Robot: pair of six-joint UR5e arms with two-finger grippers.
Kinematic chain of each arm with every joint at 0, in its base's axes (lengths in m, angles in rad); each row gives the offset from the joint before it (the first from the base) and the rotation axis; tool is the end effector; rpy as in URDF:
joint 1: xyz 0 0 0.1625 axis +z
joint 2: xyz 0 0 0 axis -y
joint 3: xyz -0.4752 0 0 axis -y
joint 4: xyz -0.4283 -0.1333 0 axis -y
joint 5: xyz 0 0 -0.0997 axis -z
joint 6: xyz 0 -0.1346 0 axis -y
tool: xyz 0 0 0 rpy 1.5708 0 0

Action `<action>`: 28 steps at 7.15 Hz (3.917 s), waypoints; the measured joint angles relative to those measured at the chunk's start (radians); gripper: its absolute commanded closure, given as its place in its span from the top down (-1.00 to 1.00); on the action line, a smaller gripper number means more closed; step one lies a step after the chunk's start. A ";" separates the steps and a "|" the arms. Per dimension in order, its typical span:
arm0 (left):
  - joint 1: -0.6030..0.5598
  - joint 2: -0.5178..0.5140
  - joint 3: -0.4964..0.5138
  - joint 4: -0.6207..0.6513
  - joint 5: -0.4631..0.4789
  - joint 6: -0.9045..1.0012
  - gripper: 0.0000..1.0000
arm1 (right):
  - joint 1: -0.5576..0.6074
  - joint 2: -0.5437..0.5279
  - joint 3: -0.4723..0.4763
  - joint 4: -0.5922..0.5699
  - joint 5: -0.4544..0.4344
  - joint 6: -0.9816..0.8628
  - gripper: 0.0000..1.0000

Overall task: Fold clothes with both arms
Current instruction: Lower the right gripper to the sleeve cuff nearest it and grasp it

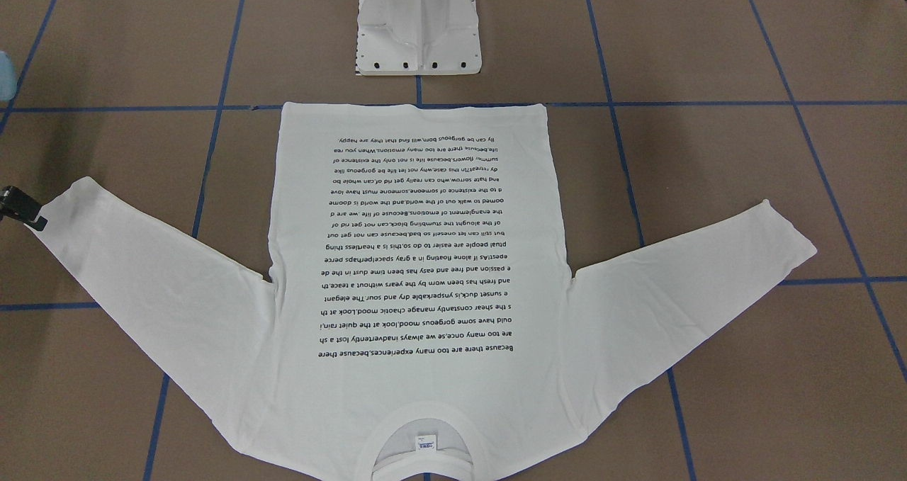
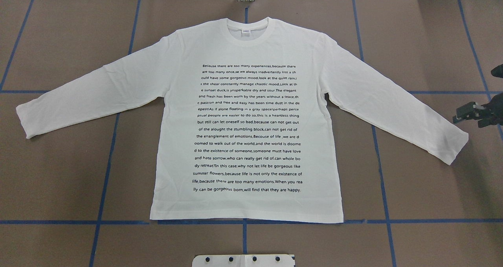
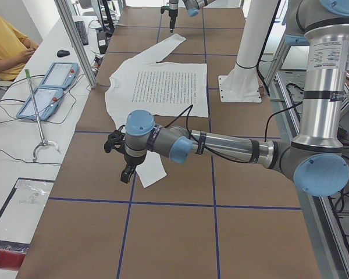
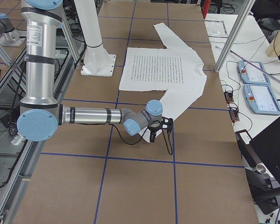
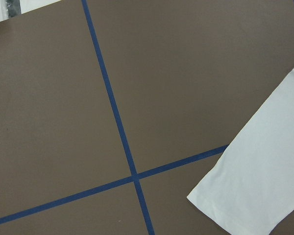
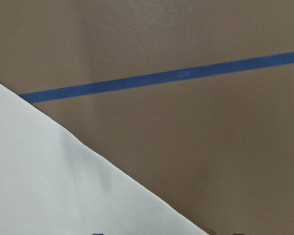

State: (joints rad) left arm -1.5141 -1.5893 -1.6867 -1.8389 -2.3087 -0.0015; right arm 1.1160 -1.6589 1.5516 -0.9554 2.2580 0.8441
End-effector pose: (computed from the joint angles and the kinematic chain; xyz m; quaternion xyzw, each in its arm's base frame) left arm -0.0107 -0.5655 0.6328 0.1761 0.3586 0.0973 0.9115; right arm -0.1862 -0.4898 0.7241 -0.0087 -0.4028 0.0932 0.9105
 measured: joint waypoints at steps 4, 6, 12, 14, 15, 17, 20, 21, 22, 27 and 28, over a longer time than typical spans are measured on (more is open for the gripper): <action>0.000 0.000 -0.003 0.000 0.000 0.003 1.00 | -0.009 -0.013 -0.036 0.010 0.033 0.101 0.68; 0.000 0.000 -0.004 0.000 0.000 0.005 1.00 | -0.014 -0.013 -0.045 0.009 0.045 0.116 0.54; 0.000 0.000 -0.001 0.000 0.002 0.007 1.00 | -0.023 0.003 -0.052 0.006 0.049 0.127 0.48; 0.000 0.000 -0.001 0.000 0.002 0.008 1.00 | -0.025 0.013 -0.070 0.007 0.049 0.126 0.47; 0.000 0.000 -0.003 0.000 0.002 0.008 1.00 | -0.025 0.027 -0.088 0.008 0.049 0.129 0.25; 0.000 0.000 -0.007 0.000 0.002 0.008 1.00 | -0.025 0.039 -0.097 0.009 0.049 0.158 -1.00; -0.001 0.000 -0.011 0.000 0.002 0.007 1.00 | -0.024 0.037 -0.082 0.010 0.078 0.221 -1.00; -0.001 0.000 -0.012 0.000 0.002 0.008 1.00 | -0.023 0.033 -0.065 0.009 0.110 0.229 -1.00; -0.001 0.000 -0.012 0.000 0.002 0.008 1.00 | -0.022 0.028 -0.053 0.007 0.126 0.233 -1.00; -0.001 0.000 -0.015 0.000 0.001 0.008 1.00 | -0.024 0.044 0.071 -0.005 0.150 0.407 -1.00; 0.000 0.000 -0.016 0.000 0.001 0.008 1.00 | -0.033 0.080 0.091 -0.012 0.152 0.479 -1.00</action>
State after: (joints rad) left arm -1.5145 -1.5892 -1.7022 -1.8392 -2.3076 0.0062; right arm 1.0831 -1.5791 1.6429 -0.9670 2.4096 1.3232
